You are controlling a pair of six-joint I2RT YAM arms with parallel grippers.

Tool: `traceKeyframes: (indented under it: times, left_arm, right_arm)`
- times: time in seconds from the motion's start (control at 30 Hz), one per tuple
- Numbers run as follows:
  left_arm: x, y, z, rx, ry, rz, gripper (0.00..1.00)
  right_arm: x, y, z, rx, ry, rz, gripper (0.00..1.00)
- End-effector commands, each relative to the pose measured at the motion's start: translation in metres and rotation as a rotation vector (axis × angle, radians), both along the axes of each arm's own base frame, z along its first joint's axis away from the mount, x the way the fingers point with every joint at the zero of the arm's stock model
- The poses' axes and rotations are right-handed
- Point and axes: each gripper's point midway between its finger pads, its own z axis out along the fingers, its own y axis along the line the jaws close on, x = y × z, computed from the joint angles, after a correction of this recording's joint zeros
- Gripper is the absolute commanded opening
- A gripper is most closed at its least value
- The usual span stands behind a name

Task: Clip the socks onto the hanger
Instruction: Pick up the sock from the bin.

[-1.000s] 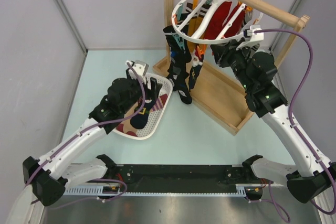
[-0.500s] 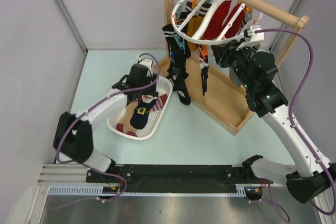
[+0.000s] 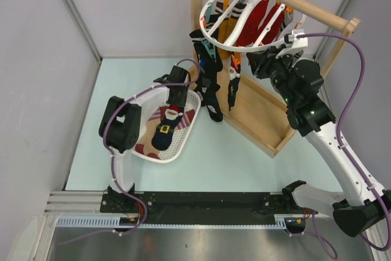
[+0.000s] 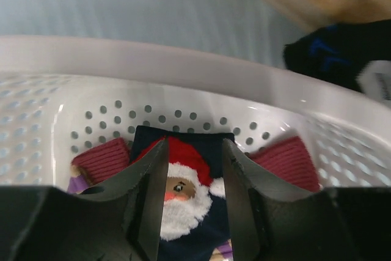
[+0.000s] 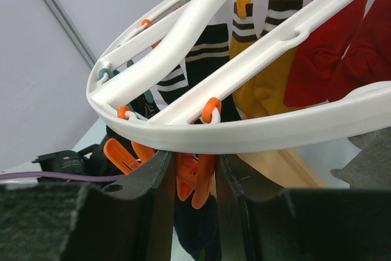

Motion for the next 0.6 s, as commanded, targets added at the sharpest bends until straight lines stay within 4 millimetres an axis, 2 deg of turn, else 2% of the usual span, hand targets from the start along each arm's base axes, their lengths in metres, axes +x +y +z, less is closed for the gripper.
traceKeyframes:
  times: [0.0,0.17,0.3,0.47,0.57]
  left_arm:
    - [0.0,0.003,-0.014,0.001,0.069,0.018,0.44]
    - [-0.009,0.006,-0.037,0.02,0.138,0.016,0.41]
    - [-0.013,0.004,-0.041,0.009,0.151,0.009,0.26]
    - [-0.014,0.005,-0.03,0.003,0.131,0.01,0.06]
    - [-0.012,0.006,-0.008,-0.013,0.083,0.014,0.02]
  right_arm:
    - [-0.01,-0.007,0.034,0.035,-0.074,-0.006,0.0]
    - [-0.009,-0.008,0.033,0.035,-0.072,-0.007,0.0]
    - [-0.009,-0.007,0.033,0.038,-0.07,-0.006,0.0]
    - [-0.009,-0.008,0.033,0.038,-0.069,-0.009,0.0]
    - [-0.009,-0.009,0.033,0.036,-0.068,-0.011,0.0]
